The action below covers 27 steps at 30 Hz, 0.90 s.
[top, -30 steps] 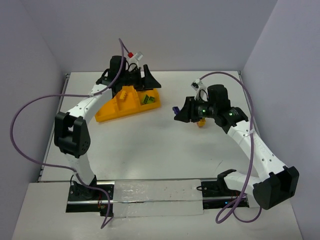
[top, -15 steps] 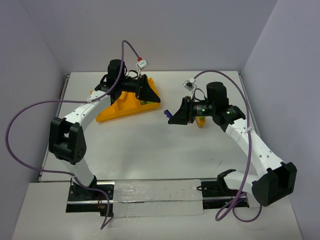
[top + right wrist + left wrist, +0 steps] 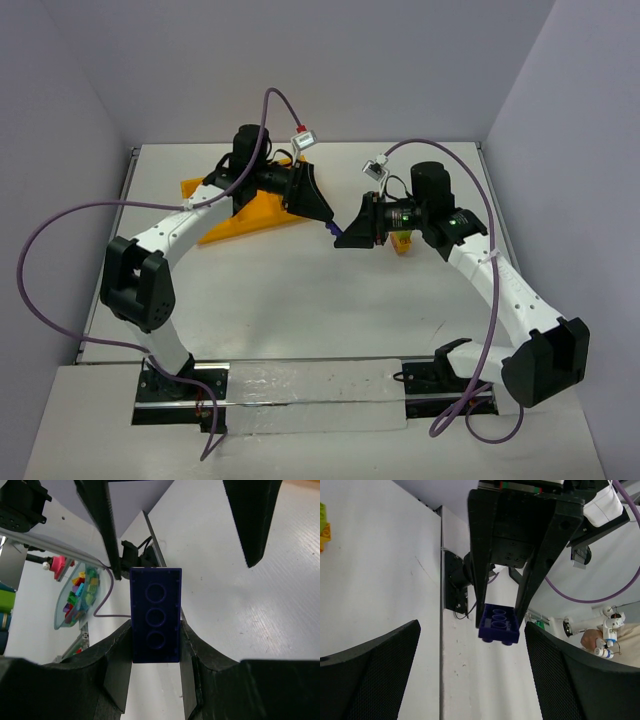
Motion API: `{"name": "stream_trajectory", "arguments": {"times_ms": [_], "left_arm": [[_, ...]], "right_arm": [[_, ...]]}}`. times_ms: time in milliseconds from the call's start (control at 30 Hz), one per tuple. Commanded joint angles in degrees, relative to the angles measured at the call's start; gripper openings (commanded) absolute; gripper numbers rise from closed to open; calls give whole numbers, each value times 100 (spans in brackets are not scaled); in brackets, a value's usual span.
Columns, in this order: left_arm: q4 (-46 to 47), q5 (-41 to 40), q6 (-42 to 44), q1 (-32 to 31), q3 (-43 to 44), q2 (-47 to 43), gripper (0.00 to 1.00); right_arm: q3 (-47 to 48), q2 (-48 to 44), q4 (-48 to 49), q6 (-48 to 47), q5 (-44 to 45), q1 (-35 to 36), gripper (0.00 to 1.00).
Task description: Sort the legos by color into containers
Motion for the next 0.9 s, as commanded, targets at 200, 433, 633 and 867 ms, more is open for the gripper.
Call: {"name": "stream_trajectory", "arguments": {"times_ms": [200, 433, 633, 867], "left_arm": [[203, 300, -3, -197, 271, -302, 85], [159, 397, 47, -311, 197, -313, 59], [150, 579, 41, -383, 242, -304, 52], [148, 726, 34, -414, 241, -306, 41]], "right_arm": [[179, 20, 254, -12, -82, -23, 2], [155, 28, 263, -12, -62, -23, 2], [126, 37, 290, 5, 58, -23, 2], [89, 39, 362, 44, 283, -32, 2]]}}
